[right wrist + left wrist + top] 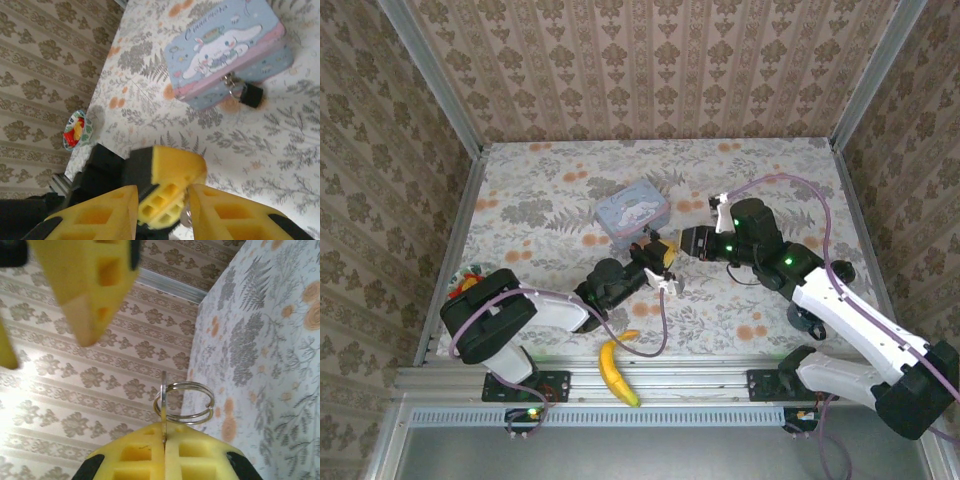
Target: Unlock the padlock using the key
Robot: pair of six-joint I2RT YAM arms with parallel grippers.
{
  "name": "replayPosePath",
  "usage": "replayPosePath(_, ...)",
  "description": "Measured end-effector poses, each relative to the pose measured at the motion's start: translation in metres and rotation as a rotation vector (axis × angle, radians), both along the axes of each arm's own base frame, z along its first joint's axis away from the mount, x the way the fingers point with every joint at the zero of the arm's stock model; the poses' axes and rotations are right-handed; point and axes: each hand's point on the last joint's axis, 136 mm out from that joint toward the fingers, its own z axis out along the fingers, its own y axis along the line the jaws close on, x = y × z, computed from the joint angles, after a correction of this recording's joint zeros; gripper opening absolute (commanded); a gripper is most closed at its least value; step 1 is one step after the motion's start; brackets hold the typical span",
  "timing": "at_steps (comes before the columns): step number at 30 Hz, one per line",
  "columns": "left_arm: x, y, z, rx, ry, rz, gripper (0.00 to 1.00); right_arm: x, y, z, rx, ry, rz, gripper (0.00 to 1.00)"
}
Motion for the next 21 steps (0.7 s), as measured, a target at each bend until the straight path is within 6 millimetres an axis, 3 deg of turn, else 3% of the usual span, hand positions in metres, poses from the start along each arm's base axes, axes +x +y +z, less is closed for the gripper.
replayPosePath(5, -0.001, 0.0, 0.008, 0.02, -0.081, -0.001, 0.0, -0.011, -0.005, -0.021, 0.022, 0.051, -0.014, 0.35)
replayPosePath(10, -0.001, 0.0, 0.01, 0.038, -0.12, 0.002, 0.0, -0.015, -0.003, -0.035, 0.068, 0.076, -0.013, 0.46)
replayPosePath(21, -0.009, -0.004, 0.013, 0.063, -0.179, 0.007, 0.0, -0.004, 0.0, -0.024, 0.202, 0.024, -0.018, 0.39)
